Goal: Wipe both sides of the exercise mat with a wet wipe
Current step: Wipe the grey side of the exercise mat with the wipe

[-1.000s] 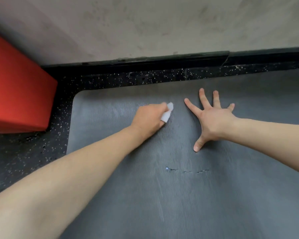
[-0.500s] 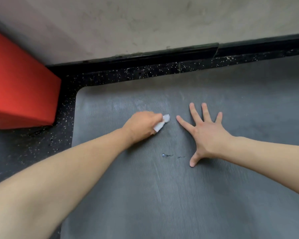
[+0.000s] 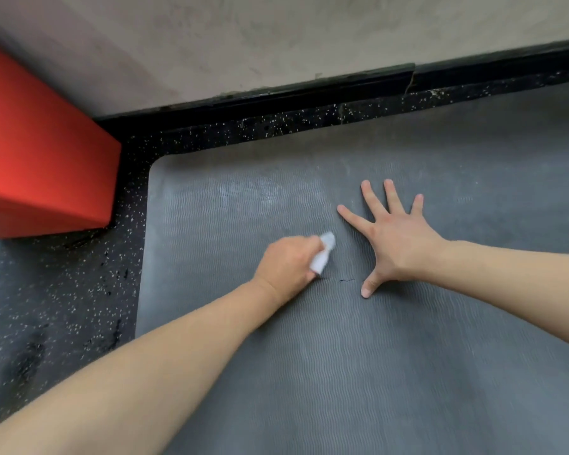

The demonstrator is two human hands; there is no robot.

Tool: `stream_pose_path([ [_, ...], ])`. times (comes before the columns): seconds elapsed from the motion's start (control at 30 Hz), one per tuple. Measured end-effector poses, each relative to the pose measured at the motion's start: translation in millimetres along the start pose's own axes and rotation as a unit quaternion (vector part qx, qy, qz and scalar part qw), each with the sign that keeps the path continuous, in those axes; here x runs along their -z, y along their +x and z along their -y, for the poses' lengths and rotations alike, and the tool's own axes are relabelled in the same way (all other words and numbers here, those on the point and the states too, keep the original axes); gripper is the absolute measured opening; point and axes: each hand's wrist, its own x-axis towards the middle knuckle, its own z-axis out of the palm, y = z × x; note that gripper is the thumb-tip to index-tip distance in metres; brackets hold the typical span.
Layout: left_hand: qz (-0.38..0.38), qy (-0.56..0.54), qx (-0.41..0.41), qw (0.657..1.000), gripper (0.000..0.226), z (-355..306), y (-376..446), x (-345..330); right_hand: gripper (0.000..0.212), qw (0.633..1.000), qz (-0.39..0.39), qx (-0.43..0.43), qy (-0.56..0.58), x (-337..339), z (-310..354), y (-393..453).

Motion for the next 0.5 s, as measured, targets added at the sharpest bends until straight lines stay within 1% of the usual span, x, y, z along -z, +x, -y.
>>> stream_pose_path([
  [0.03, 0.04, -0.007, -0.08, 0.996, 0.018, -6.7, -8.0, 0.2, 0.163, 1.0, 0.0, 0.002, 0.002, -0.1, -0.3, -2.3],
  [0.07, 0.072, 0.004, -0.135, 0.988, 0.018, -3.1, -10.6, 3.2, 0.16, 1.0, -0.002, 0.004, 0.004, -1.0, 0.8, -5.4],
  [0.1, 0.085, 0.028, -0.146, 0.985, 0.019, 3.4, -8.2, 9.6, 0.158, 1.0, -0.005, 0.007, 0.008, -2.2, 4.1, -10.4],
  [0.13, 0.069, 0.049, -0.109, 0.99, 0.023, 12.2, -4.6, 12.9, 0.156, 1.0, -0.008, 0.012, 0.011, -4.5, 9.9, -17.1],
  [0.17, 0.032, 0.063, -0.028, 0.997, 0.026, 21.9, -0.9, 15.0, 0.158, 1.0, -0.01, 0.02, 0.007, -9.7, 17.2, -25.3],
  [0.2, -0.002, 0.055, 0.068, 0.996, 0.026, 28.1, 0.9, 18.2, 0.161, 1.0, -0.009, 0.029, -0.006, -17.7, 25.2, -34.1],
  [0.23, -0.016, 0.036, 0.143, 0.989, 0.02, 26.3, -1.9, 18.5, 0.164, 0.999, -0.003, 0.038, -0.024, -27.1, 32.6, -41.8],
  [0.27, -0.025, 0.024, 0.162, 0.986, 0.014, 17.8, -9.1, 14.4, 0.167, 0.998, 0.005, 0.048, -0.043, -36.0, 37.7, -47.5],
  [0.3, -0.025, 0.017, 0.125, 0.992, 0.01, 3.1, -17.4, 9.1, 0.168, 0.997, 0.009, 0.055, -0.057, -43.5, 40.0, -50.2],
  [0.33, -0.006, 0.016, 0.038, 0.999, 0.01, -13.6, -27.3, 2.9, 0.17, 0.996, 0.009, 0.056, -0.064, -48.0, 39.7, -50.1],
  [0.37, 0.026, 0.004, -0.065, 0.998, 0.01, -26.9, -39.5, -1.8, 0.171, 0.996, 0.007, 0.055, -0.066, -49.5, 38.4, -48.4],
  [0.4, 0.069, -0.01, -0.149, 0.986, 0.012, -32.2, -47.3, -1.6, 0.171, 0.996, 0.009, 0.056, -0.065, -49.1, 37.7, -46.7],
  [0.43, 0.09, -0.001, -0.208, 0.974, 0.015, -28.4, -48.5, 2.2, 0.171, 0.996, 0.011, 0.056, -0.063, -48.5, 37.7, -45.9],
  [0.47, 0.086, 0.025, -0.218, 0.972, 0.018, -21.1, -45.1, 6.0, 0.171, 0.996, 0.011, 0.056, -0.063, -48.7, 38.0, -45.1],
  [0.5, 0.063, 0.055, -0.175, 0.981, 0.018, -13.1, -41.5, 8.3, 0.171, 0.996, 0.012, 0.055, -0.062, -49.5, 38.2, -45.0],
])
